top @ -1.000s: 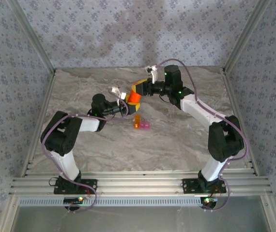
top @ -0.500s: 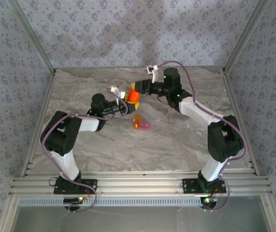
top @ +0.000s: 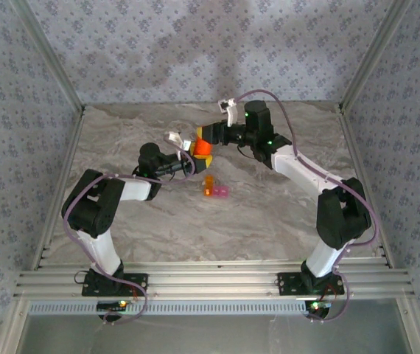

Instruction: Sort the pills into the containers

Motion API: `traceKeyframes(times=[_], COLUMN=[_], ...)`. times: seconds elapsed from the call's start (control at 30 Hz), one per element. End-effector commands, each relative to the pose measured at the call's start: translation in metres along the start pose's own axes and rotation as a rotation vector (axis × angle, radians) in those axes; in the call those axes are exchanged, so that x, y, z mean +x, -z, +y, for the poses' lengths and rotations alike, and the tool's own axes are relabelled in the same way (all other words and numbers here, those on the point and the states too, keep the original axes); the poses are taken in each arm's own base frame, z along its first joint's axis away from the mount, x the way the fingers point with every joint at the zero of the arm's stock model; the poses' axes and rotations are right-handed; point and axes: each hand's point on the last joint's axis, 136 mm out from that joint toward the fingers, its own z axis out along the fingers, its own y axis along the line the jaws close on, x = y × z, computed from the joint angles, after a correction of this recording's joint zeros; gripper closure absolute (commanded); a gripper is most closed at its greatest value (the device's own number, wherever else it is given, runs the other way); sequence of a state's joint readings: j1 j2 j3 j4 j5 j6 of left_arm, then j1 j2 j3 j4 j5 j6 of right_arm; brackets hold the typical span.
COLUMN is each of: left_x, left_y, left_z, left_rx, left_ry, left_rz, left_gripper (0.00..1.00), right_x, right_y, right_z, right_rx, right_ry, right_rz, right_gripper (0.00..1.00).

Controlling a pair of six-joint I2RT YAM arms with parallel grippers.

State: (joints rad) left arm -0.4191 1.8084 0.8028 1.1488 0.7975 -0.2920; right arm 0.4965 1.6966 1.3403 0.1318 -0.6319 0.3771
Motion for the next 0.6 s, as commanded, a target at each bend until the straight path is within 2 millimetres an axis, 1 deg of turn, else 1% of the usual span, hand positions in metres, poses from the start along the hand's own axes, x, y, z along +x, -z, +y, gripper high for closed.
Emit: traceKeyframes(times=[0.0, 0.13, 0.33, 0.57], left_x=[-0.087, -0.087, -0.086, -0.086], left_y=[0.007, 0.008, 0.007, 0.009], left_z=[-0.001, -0.001, -0.001, -0.001], left_rx=[-0.061, -0.062, -0.062, -0.072], left_ry=[-0.163, -0.167, -0.169, -0.18], left_rz=[-0.232, -0.225, -0.219, -0.216], left_gripper=[1.0, 1.0, 1.0, 1.0], right_x=[0.093, 0.099, 0.106, 0.112], right_y=[-0.005, -0.001, 0.0, 0.01], right_z=[0.006, 0.001, -0.004, -0.016], right_rx=[-0.042, -0.006, 0.007, 0.044], right_ry=[-0.094, -0.048, -0.052, -0.062], right_rz=[0.317, 0.358, 0.391, 0.414], right_gripper=[1.0, 1.0, 1.0, 1.0])
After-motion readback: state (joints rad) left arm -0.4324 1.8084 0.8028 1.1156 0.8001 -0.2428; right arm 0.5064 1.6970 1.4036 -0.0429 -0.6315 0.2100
